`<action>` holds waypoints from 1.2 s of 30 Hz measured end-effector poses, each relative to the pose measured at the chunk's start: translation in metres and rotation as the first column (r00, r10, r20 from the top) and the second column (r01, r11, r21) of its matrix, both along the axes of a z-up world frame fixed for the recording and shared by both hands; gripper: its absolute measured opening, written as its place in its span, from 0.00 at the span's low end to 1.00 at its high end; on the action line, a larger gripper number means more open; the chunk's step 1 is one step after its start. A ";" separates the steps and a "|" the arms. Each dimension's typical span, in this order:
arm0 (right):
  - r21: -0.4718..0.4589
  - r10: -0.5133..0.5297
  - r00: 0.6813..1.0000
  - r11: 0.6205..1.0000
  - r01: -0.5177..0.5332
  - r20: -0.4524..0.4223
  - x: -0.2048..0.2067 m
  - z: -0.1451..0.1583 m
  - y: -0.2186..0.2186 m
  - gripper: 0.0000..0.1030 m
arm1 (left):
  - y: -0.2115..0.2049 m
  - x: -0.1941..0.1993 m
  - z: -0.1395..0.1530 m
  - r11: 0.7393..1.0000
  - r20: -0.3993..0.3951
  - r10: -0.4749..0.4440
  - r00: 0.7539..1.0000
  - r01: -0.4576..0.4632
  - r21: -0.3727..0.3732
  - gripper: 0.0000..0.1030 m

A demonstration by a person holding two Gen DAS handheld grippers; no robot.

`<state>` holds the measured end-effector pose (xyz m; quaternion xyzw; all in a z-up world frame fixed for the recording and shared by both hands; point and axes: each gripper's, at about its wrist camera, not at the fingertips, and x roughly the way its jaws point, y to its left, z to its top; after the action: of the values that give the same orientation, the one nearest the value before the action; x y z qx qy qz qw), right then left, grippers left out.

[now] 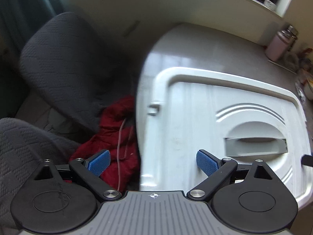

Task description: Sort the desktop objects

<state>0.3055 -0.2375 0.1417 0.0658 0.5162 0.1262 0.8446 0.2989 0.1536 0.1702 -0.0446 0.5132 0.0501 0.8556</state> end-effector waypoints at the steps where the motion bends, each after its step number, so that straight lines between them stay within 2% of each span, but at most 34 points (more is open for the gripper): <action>1: 0.006 -0.002 1.000 1.000 0.002 -0.001 0.001 -0.001 0.000 0.50 | -0.003 0.002 -0.001 1.000 0.008 -0.004 1.000 0.004 0.013 0.94; 11: 0.017 -0.033 0.999 0.999 0.033 -0.007 0.007 -0.009 -0.001 0.49 | -0.001 0.021 -0.003 1.000 0.002 0.016 1.000 -0.016 0.010 0.95; 15: 0.006 -0.038 0.999 0.999 0.038 -0.019 0.004 -0.007 0.001 0.50 | 0.002 0.020 -0.002 1.000 -0.015 0.010 1.000 -0.010 0.004 0.95; 18: -0.020 -0.037 0.999 0.999 0.037 -0.009 -0.001 -0.002 0.005 0.52 | 0.001 0.014 0.004 1.000 -0.023 0.006 1.000 -0.006 0.027 0.95; 21: -0.048 -0.013 1.000 0.999 0.012 -0.017 0.000 -0.004 0.011 0.54 | 0.003 0.007 0.010 1.000 -0.025 -0.012 1.000 0.012 0.006 0.95; 22: -0.049 -0.014 1.000 0.999 0.013 -0.019 0.001 -0.006 0.012 0.58 | 0.002 0.006 0.010 1.000 -0.030 -0.020 0.999 0.020 0.002 0.95; 25: -0.049 -0.020 1.000 0.999 0.019 -0.015 0.000 -0.007 0.013 0.60 | 0.003 0.005 0.000 1.000 -0.063 -0.026 0.998 0.026 0.007 0.97; 28: -0.053 -0.028 0.999 0.998 0.027 -0.016 0.000 -0.008 0.013 0.63 | 0.007 0.002 -0.001 1.000 -0.048 -0.013 0.999 0.012 -0.020 0.99; 31: -0.057 -0.037 0.999 0.998 0.036 -0.012 -0.001 -0.009 0.012 0.68 | 0.008 0.001 -0.001 1.000 -0.043 -0.014 0.999 0.014 -0.008 1.00; 36: -0.045 -0.054 0.998 0.997 0.055 0.027 -0.010 -0.001 0.012 0.68 | 0.011 -0.009 0.007 1.000 -0.016 -0.008 1.000 0.007 -0.028 0.99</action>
<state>0.2955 -0.2253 0.1403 0.0588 0.5061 0.0919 0.8555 0.2903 0.1649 0.1769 -0.0544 0.5209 0.0400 0.8509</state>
